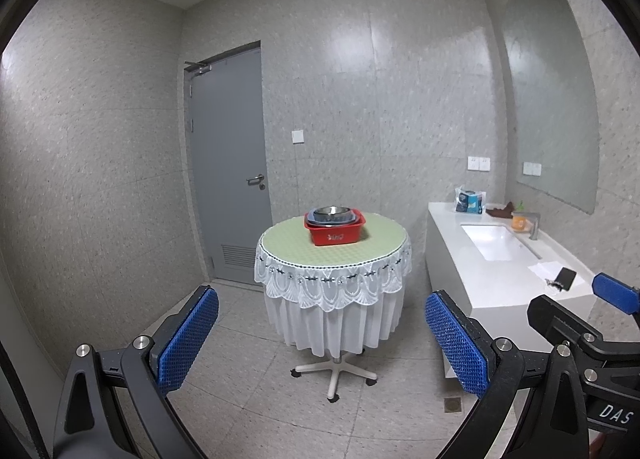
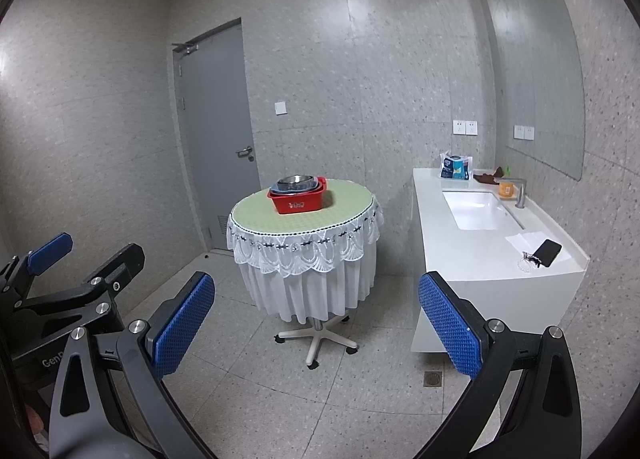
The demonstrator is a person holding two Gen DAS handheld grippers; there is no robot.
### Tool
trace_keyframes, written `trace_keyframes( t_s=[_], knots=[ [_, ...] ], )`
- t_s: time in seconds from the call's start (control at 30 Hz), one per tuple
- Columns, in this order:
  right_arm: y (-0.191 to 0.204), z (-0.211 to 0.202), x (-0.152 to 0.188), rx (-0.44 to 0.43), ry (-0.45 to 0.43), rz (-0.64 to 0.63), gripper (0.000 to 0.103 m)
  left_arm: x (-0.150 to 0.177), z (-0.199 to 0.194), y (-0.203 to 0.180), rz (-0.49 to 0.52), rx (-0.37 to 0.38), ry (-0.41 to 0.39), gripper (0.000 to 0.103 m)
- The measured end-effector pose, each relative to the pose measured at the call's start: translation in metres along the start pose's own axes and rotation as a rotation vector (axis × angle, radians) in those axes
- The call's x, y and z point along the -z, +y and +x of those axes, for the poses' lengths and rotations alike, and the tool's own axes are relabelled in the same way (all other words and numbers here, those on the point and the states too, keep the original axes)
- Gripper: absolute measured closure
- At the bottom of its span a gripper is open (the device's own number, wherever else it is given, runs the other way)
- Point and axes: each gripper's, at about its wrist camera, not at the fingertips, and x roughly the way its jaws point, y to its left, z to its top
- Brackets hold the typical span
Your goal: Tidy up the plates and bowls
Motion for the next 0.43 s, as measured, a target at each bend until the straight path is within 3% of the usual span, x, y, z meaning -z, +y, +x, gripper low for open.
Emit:
trace_keyframes(
  t_s=[0.27,0.43],
  knots=[
    [-0.009,0.05,-0.009,-0.003,0.024,0.021,0.0,-0.013,0.063,-0.009,0.013,-0.005,0.019,0.001],
    [-0.016,0.093,-0.019,-0.001,0.033,0.036,0.0,-0.027,0.124,-0.012,0.026,-0.001,0.02,0.001]
  ],
)
